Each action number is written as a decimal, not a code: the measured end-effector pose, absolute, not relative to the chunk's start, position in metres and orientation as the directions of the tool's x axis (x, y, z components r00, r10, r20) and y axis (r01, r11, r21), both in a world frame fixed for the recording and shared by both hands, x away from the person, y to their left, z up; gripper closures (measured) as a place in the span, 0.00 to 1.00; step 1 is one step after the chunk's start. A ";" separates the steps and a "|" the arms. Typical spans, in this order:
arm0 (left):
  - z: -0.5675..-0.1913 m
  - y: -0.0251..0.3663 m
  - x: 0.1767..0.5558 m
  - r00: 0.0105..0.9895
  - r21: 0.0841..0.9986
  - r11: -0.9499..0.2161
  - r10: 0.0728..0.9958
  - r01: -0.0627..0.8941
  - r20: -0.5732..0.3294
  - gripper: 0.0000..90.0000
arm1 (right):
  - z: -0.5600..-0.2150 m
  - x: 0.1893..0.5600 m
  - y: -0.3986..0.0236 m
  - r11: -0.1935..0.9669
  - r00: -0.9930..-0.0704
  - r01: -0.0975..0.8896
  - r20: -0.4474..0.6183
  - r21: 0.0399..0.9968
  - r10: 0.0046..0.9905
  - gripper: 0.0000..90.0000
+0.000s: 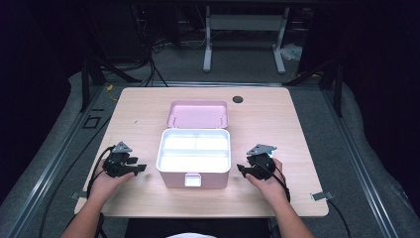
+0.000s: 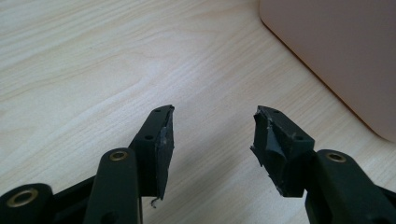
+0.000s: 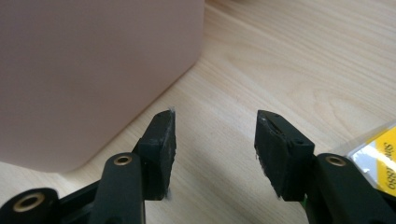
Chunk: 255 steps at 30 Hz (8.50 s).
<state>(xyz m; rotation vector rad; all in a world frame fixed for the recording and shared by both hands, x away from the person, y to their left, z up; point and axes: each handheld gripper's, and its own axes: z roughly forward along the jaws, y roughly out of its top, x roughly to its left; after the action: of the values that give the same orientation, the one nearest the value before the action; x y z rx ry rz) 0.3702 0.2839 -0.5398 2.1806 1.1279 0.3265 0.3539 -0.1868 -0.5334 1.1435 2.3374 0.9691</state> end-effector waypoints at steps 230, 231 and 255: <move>-0.366 0.166 0.430 0.919 0.198 -0.912 0.383 0.359 0.098 0.99 | -0.529 0.344 -0.202 0.432 -0.619 0.535 -0.011 0.726 0.785 0.50; -0.366 0.173 0.431 0.913 0.200 -0.905 0.398 0.374 0.094 0.99 | -0.529 0.344 -0.201 0.430 -0.619 0.536 -0.009 0.727 0.786 0.50; -0.400 0.299 0.435 0.736 0.199 -0.725 0.677 0.660 0.025 0.99 | -0.526 0.342 -0.194 0.446 -0.624 0.515 -0.036 0.732 0.781 0.49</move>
<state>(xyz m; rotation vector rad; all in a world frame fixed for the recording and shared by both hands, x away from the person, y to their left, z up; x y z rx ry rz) 0.4346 0.2994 -0.3998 2.7594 1.0718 0.1426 0.3423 -0.1940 -0.5265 1.0995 2.3326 0.9927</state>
